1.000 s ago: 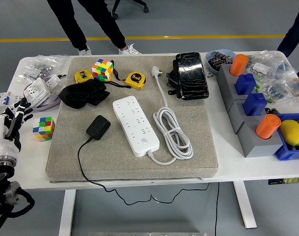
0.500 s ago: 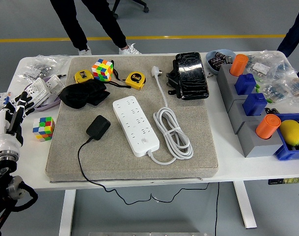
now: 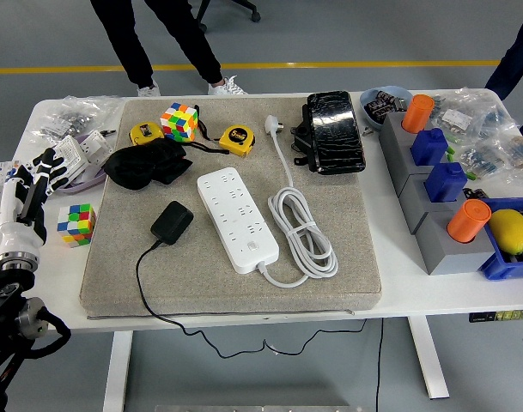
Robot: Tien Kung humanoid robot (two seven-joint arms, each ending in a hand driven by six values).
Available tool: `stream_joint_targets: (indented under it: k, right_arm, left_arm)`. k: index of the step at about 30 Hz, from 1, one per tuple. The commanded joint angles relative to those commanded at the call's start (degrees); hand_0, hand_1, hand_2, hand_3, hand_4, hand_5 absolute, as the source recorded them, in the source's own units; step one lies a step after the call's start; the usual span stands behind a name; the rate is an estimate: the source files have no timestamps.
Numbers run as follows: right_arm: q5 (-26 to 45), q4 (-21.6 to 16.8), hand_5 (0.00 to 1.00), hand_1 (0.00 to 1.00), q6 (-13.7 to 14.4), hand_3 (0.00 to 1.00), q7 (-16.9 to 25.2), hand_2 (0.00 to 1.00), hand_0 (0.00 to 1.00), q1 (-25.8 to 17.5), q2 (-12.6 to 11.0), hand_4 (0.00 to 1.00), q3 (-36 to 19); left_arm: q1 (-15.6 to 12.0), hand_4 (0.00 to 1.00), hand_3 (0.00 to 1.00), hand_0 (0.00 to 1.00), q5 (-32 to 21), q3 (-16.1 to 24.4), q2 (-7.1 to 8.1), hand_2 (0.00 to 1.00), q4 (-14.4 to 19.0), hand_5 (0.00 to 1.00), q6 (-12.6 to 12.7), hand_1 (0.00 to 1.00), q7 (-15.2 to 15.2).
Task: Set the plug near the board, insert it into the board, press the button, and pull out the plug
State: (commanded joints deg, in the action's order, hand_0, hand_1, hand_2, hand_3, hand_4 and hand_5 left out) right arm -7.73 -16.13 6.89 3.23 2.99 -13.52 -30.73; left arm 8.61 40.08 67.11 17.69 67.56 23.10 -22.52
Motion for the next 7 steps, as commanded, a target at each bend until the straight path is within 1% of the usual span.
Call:
stream_joint_targets:
  k: [3, 7]
  right_arm:
    - [0.0, 0.0, 0.491, 0.642, 0.0, 0.542, -0.1, 0.629, 0.572, -0.2, 0.0, 0.924, -0.1]
    - [-0.3, 0.0, 0.491, 0.642, 0.0, 0.542, 0.1, 0.629, 0.572, -0.5, 0.1, 0.924, -0.9]
  left_arm:
    - [-0.1, 0.923, 0.688, 0.652, 0.2, -0.1, 0.19, 0.669, 0.1, 0.655, 0.0, 0.687, 0.2]
    - [-0.5, 0.923, 0.688, 0.652, 0.4, 0.3, 0.07, 0.669, 0.5, 0.655, 0.0, 0.687, 0.2]
